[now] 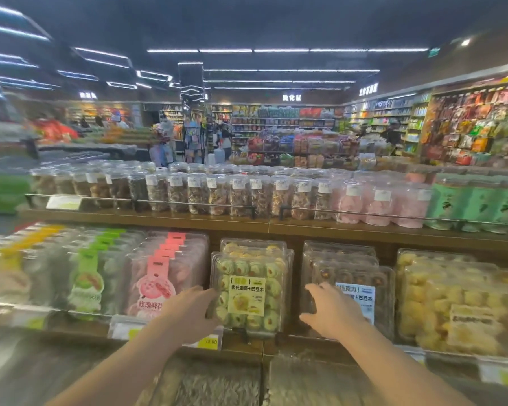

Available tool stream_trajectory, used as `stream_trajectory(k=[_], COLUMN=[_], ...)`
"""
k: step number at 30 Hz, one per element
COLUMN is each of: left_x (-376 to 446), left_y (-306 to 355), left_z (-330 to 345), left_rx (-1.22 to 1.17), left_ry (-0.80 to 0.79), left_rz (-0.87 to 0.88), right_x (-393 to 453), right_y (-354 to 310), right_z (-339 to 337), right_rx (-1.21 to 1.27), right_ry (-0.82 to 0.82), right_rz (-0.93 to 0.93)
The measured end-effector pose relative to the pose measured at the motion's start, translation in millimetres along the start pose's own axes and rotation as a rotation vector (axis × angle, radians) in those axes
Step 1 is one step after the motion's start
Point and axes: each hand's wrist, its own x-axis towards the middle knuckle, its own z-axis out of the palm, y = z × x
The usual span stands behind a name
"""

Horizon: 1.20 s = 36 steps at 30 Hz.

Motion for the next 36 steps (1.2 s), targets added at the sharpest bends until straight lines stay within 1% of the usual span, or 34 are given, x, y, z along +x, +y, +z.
stream_trajectory(k=[5,9,14,18,20,25,29,32,36], left_x=[-59,-113,-198,-272,-308,-399,-482,-553,-661], left_y=[25,50,67,69,67,67,75,94,126], left_z=[-8,-3,11,4,-4,-21,-31,-37,-32], left_rx=[0.042,-0.001,-0.045,-0.054,-0.038,-0.028,-0.015,-0.035,-0.061], left_ry=[-0.003,0.031,0.025,0.004,0.029,0.051,0.072,0.115,0.133], left_rz=[-0.098,-0.219,-0.381,-0.551,-0.638,-0.866,-1.047,-1.173,-1.367], right_x=[-38,-66,-101,-131,-150,-207,-270,-326,-413], right_y=[6,5,-21,-65,-93,-164,-217,-253,-290], right_z=[-7,0,11,15,14,6,-1,-2,-3], right_rx=[-0.032,-0.055,-0.087,-0.109,-0.113,-0.097,-0.078,-0.053,-0.037], right_ry=[-0.036,-0.075,-0.140,-0.199,-0.217,-0.184,-0.183,-0.220,-0.266], right_rz=[-0.116,-0.246,-0.445,-0.623,-0.727,-0.964,-1.143,-1.283,-1.457])
